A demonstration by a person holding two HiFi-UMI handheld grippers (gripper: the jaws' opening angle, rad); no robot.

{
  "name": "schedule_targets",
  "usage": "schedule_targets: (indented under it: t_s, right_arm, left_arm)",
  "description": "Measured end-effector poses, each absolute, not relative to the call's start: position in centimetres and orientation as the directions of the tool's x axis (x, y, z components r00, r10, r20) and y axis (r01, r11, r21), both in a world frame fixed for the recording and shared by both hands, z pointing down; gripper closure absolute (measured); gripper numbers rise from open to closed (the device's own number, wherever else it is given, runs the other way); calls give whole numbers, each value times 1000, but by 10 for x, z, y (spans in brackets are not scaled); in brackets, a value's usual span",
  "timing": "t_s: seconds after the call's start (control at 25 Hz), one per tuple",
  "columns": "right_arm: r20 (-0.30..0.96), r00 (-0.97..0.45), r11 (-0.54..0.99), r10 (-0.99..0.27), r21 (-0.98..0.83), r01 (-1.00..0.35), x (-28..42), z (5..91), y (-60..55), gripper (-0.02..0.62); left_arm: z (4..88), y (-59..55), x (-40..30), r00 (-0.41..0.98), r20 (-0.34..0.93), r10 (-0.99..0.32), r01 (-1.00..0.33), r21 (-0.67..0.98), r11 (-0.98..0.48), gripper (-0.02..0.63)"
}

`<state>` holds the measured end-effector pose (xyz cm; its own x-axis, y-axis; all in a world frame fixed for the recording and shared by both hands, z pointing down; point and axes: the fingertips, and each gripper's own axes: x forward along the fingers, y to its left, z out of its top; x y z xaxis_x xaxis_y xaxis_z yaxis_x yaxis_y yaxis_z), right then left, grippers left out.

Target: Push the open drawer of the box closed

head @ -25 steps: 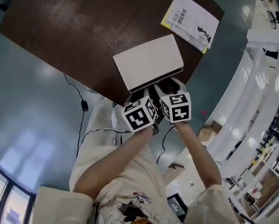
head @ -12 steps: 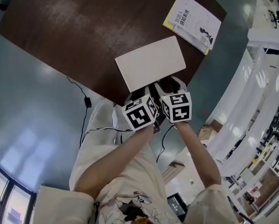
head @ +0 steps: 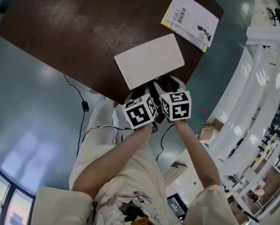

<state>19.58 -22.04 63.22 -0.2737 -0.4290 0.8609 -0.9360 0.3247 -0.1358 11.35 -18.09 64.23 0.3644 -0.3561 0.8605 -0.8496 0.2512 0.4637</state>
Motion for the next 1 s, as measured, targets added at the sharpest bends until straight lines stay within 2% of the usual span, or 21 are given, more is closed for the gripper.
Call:
schedule_targets:
  t_s: [0.24,0.32,0.4,0.52,0.68,0.76,1.0]
  right_arm:
    - [835,-253,291,-489,-118,-949,195,615,-207,354]
    - [822,-251,259,-512,-131,-957,196,606,-201,365]
    - [807,-240,224,-540,-137,-965,198,594,-192,377]
    - [778,-214,175,-591,-135,-975,202,574,-180,450]
    - [733,-184,115,-655,-144,-983,208,544,-161,500]
    - [707,-168,92,-687,-145,-985,210,527,-149,532]
    - [663,-144,29,-734,-182,-983,219,491,-117,555]
  left_arm:
    - [622,-176,121,419,818,-394,-854,503,135,461]
    - [609,-171,125,454,793,-405,-853,518,59,515]
    - [594,-166,122,464,778,-423,-862,506,-15,537]
    - [569,-165,117,475,744,-470,-871,475,-129,561]
    - [531,-165,117,524,682,-511,-851,442,-283,579]
    - [513,-158,119,564,651,-507,-826,435,-360,581]
    - [486,-131,127,667,621,-411,-721,401,-565,593]
